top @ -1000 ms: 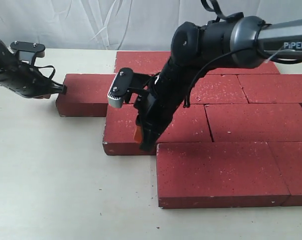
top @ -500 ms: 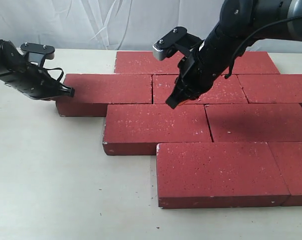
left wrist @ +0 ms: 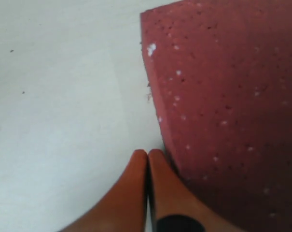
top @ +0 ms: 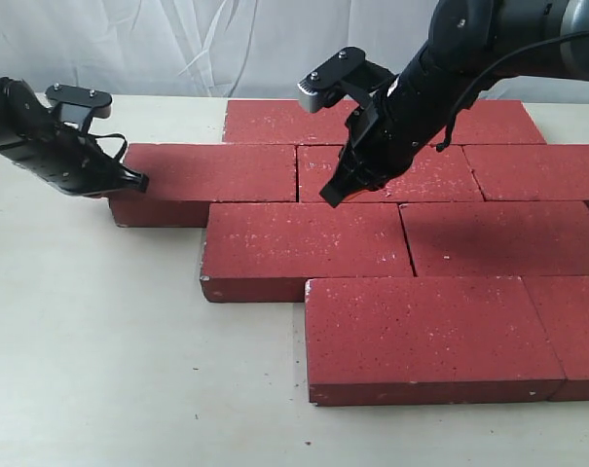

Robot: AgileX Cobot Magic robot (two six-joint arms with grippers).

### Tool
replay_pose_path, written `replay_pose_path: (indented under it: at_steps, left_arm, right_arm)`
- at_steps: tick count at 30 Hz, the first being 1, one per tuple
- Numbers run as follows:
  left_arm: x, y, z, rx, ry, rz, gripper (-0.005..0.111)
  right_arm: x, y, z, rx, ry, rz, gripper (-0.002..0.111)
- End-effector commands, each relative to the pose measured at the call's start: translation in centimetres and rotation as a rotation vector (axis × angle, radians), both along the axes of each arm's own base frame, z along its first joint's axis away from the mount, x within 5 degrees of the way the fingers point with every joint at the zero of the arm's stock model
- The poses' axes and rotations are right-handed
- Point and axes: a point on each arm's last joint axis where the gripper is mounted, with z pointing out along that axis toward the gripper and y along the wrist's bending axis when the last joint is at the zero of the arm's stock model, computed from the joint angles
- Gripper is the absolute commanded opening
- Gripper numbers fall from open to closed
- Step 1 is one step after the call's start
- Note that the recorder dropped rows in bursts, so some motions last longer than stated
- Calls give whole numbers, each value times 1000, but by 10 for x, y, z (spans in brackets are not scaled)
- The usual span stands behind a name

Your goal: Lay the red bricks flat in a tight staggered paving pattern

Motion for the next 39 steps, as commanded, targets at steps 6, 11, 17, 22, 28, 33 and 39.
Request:
replay_pose_path:
  at_steps: [6, 11, 17, 22, 28, 33, 39]
  left_arm:
    - [-1, -8, 3, 5, -8, -32, 0]
    - [-1, -6, 3, 22, -12, -45, 0]
    - [0, 3, 4, 27, -10, -28, 0]
    - [1, 20, 6, 21, -5, 16, 0]
    - [-1, 26, 16, 26, -7, 16, 0]
    - [-11, 23, 67, -3, -75, 9, 0]
    - [-5, 5, 146, -114, -499, 127, 0]
  right_arm:
    - [1, -1, -1, 7, 1, -12, -1]
    - [1, -1, -1, 8, 3, -12, -1]
    - [1, -1, -1, 8, 3, -12, -1]
    - [1, -1, -1, 8, 1, -12, -1]
    - [2, -1, 0, 12, -12, -16, -1]
    - [6, -3, 2, -17, -57, -2, -1]
    - [25, -5, 38, -97, -212, 43, -1]
